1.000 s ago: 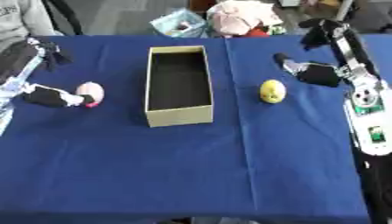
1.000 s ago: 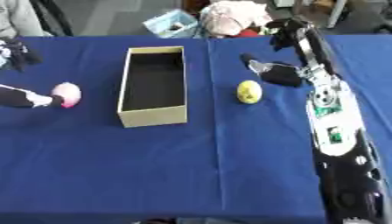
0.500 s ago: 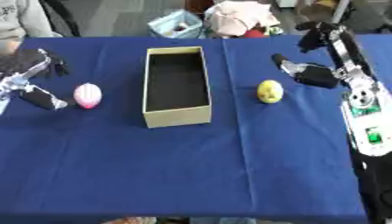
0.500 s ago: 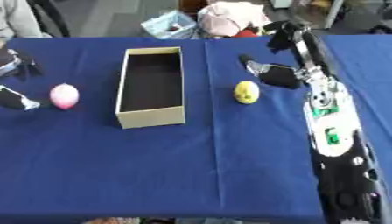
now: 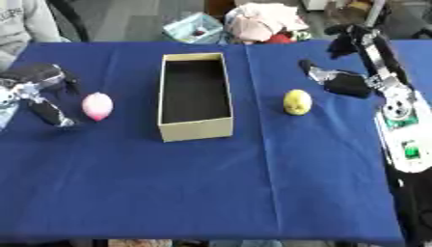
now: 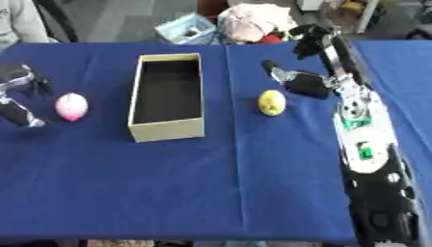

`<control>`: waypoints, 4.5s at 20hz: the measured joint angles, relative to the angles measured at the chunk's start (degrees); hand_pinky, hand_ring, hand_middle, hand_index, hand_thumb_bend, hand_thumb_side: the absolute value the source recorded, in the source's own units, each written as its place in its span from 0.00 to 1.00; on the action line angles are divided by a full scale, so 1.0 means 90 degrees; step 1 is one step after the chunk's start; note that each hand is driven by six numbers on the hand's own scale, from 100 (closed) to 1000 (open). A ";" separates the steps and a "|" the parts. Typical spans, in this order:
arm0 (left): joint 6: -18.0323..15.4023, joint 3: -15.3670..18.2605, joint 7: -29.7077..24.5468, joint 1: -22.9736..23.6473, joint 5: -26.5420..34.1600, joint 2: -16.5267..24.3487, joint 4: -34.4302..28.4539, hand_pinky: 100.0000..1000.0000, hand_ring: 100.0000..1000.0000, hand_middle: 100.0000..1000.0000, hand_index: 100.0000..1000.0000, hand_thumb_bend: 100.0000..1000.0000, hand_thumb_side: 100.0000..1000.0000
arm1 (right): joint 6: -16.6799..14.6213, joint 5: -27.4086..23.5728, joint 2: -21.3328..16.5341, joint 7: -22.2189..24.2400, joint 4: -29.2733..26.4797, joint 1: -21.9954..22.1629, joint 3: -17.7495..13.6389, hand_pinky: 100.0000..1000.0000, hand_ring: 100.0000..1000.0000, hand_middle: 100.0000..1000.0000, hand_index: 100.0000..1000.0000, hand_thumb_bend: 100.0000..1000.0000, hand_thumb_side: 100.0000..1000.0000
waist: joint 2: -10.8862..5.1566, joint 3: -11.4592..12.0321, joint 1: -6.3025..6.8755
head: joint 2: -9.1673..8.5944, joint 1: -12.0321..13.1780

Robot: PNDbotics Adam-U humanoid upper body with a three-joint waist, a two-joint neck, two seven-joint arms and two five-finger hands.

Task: Pick up objects on the table and place them in the box.

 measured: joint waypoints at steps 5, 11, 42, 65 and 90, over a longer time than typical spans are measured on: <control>0.0056 0.0015 0.0203 -0.0133 -0.0200 -0.0159 0.0167 0.57 0.49 0.51 0.65 0.55 0.08 | -0.0001 0.0000 0.0019 -0.0002 0.0002 0.0000 0.0001 0.65 0.52 0.47 0.77 0.41 0.34 | -0.0005 -0.0011 -0.0027 | 0.0000 0.0005; 0.0113 0.0016 0.0438 -0.0292 -0.0652 -0.0387 0.0497 0.57 0.49 0.51 0.65 0.53 0.06 | -0.0007 0.0000 0.0024 -0.0008 0.0004 0.0000 0.0002 0.65 0.52 0.47 0.77 0.40 0.34 | -0.0007 -0.0019 -0.0038 | 0.0000 0.0019; -0.0116 -0.0589 0.1467 -0.1440 -0.1496 -0.1334 -0.0459 0.31 0.13 0.13 0.28 0.10 0.01 | -0.0033 -0.0007 0.0123 -0.0014 0.0041 0.0041 0.0046 0.65 0.52 0.47 0.76 0.37 0.38 | -0.0054 -0.0146 0.0005 | 0.0000 0.0145; -0.0915 -0.1239 0.0590 -0.1159 -0.1487 -0.1776 -0.0130 0.61 0.54 0.54 0.69 0.88 0.29 | -0.0031 0.0008 0.0137 -0.0008 0.0043 0.0040 0.0074 0.65 0.52 0.47 0.77 0.38 0.39 | -0.0054 -0.0190 0.0048 | 0.0000 0.0162; 0.0817 0.0366 0.1882 0.0883 0.0778 -0.0800 -0.3898 0.51 0.43 0.47 0.66 1.00 0.40 | -0.0410 0.1435 0.0017 0.0508 0.4035 -0.2415 0.0534 0.68 0.60 0.57 0.80 0.42 0.31 | -0.0052 0.0219 -0.0013 | 0.0001 -0.0148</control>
